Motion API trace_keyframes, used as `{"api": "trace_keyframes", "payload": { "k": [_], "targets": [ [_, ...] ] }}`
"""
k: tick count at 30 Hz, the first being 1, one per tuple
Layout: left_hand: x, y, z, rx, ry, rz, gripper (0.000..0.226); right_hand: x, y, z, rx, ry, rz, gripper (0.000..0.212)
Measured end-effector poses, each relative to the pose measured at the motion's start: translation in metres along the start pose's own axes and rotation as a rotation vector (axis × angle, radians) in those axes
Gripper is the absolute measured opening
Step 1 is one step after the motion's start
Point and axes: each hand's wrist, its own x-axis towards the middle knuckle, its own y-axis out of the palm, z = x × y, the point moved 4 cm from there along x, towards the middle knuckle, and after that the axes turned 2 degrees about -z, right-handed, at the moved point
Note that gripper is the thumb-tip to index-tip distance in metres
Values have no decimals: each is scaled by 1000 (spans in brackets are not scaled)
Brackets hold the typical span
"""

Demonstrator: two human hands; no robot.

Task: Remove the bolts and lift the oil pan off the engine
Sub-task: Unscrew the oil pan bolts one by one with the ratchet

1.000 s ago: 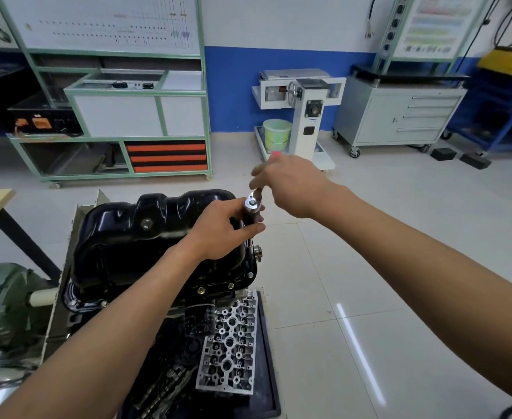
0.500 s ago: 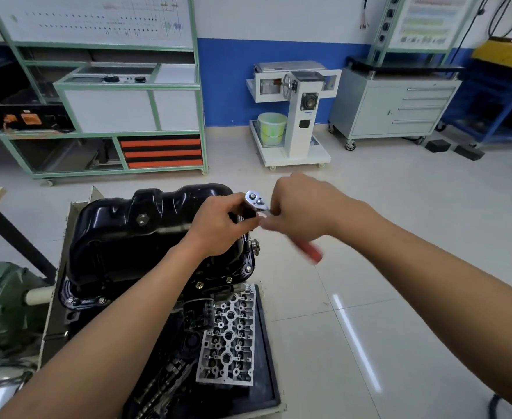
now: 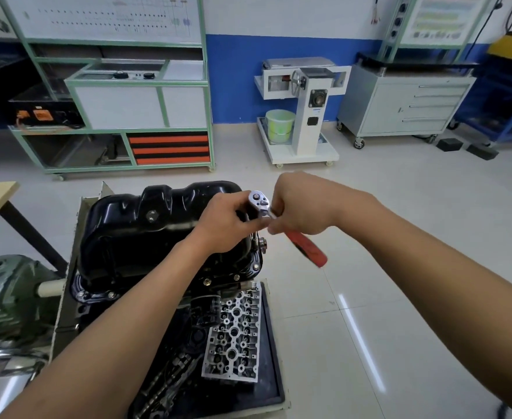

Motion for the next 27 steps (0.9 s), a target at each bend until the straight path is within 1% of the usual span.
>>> {"api": "trace_keyframes", "payload": {
  "k": [1, 2, 3, 4, 6, 7, 8, 10, 12, 14, 15, 17, 18, 20, 22, 24, 25, 27],
  "targets": [
    [1, 0, 0, 8, -7, 6, 19, 2, -4, -4, -93, -4, -38, 37],
    [1, -1, 1, 7, -13, 11, 19, 5, -8, -7, -184, -8, -111, 29],
    [2, -1, 1, 3, -14, 22, 18, 8, -11, -8, -277, 0, -185, 17],
    [2, -1, 2, -4, -11, 35, 18, 12, -14, -9, -337, -6, -244, 12],
    [2, -2, 0, 1, 1, 50, 23, 22, -11, -11, -349, -67, -272, 38],
    [3, -2, 0, 11, 7, 48, 24, 27, -9, -11, -323, -125, -259, 47],
    [3, -3, -1, 19, 10, 42, 24, 30, -8, -9, -288, -189, -258, 51],
    [1, -4, -2, 31, 12, 40, 24, 31, -4, -5, -227, -284, -267, 48],
    [0, -4, -3, 41, 18, 32, 25, 28, -1, -3, -193, -312, -277, 44],
    [-1, -3, -3, 49, 24, 1, 23, 26, 2, -7, -202, -271, -269, 39],
    [-1, -2, -3, 49, 19, -15, 21, 24, 2, -9, -218, -216, -258, 33],
    [-1, -1, -2, 35, 3, -39, 17, 17, -4, -14, -251, -47, -279, 13],
    [-1, 0, -1, 29, 1, -47, 16, 14, -6, -15, -254, 22, -275, 10],
    [0, 2, 0, 26, 11, -54, 16, 8, -3, -12, -179, 62, -193, 31],
    [-1, 1, 1, 14, 36, -72, 15, 5, 4, -6, 29, 60, -90, 41],
    [-1, 1, 1, 0, 50, -101, 22, 2, 11, 0, 187, 85, -74, 43],
    [-1, 1, 1, 1, 53, -110, 26, 2, 14, 1, 216, 108, -79, 41],
    [-1, 2, 2, 3, 59, -119, 26, 1, 16, 1, 214, 134, -75, 37]
  ]
}}
